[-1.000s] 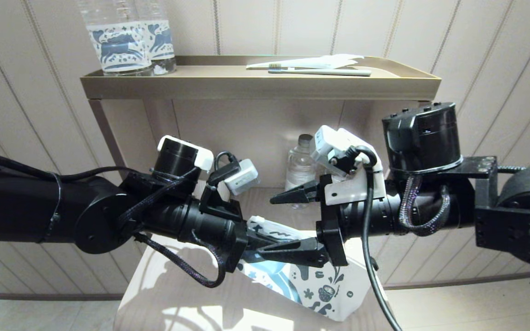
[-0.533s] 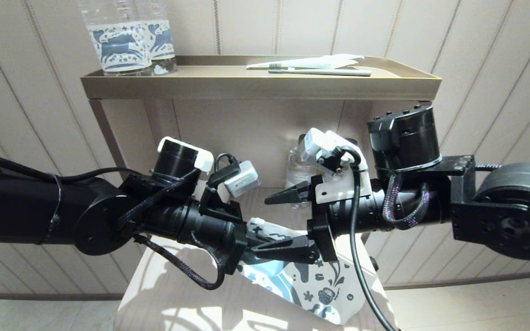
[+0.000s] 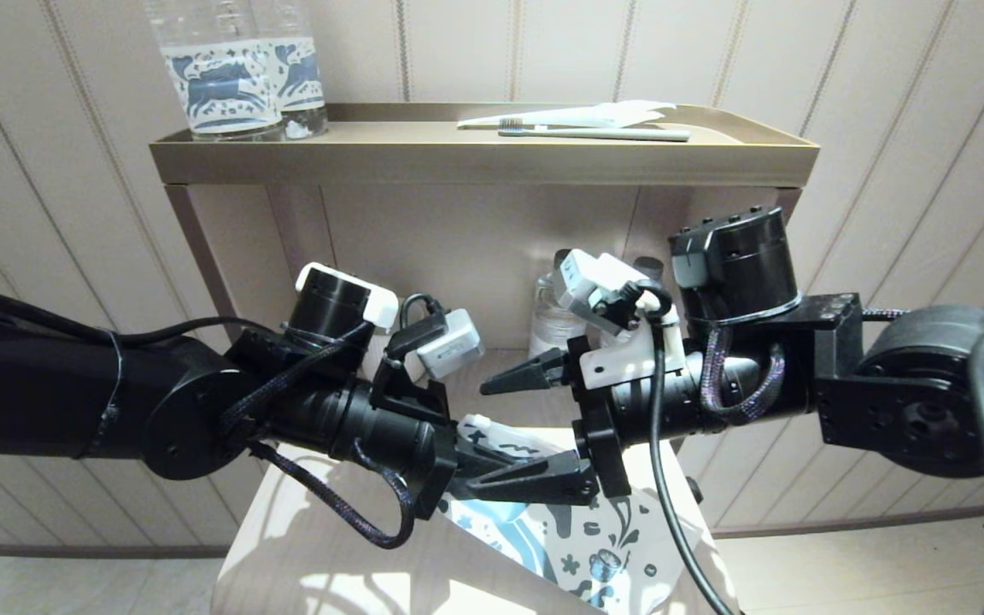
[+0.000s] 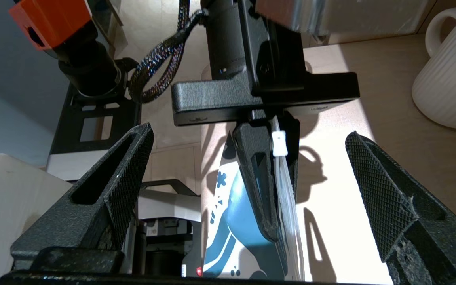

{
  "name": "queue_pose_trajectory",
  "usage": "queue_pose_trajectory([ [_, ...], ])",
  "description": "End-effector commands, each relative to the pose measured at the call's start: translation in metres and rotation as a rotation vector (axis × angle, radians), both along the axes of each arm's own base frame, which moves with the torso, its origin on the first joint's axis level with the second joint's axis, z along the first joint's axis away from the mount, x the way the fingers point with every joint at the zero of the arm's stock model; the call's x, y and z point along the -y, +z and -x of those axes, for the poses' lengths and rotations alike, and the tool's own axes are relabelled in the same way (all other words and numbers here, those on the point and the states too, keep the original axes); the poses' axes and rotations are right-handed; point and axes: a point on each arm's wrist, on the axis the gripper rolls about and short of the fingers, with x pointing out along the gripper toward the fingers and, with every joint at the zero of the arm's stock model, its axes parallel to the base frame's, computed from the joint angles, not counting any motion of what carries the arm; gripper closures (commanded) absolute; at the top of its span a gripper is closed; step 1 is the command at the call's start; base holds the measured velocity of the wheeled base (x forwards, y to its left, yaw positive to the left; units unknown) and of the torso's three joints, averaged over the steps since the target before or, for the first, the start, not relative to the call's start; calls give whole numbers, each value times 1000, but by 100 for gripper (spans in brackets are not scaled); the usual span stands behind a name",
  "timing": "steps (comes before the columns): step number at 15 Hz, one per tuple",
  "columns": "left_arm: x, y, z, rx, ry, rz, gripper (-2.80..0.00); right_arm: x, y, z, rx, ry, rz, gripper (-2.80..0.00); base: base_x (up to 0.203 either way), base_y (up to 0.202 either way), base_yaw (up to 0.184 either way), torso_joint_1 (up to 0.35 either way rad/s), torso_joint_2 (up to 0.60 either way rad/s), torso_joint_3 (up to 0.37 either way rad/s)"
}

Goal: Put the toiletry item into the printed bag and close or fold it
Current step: Close the strorage bag and place it on the desk

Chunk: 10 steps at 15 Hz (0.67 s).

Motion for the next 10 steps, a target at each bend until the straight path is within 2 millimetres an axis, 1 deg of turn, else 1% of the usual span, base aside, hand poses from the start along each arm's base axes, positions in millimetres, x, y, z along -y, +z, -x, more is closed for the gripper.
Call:
queue_pose_trajectory([
  [1,0,0,0,1,-4,3,0,-1,-4,-1,-1,6,8,-280,0,0,0,0,0,0],
  [10,1,1,2,3,-11,4,0,-2,-6,-5,0,0,12,-280,0,0,0,0,0,0],
])
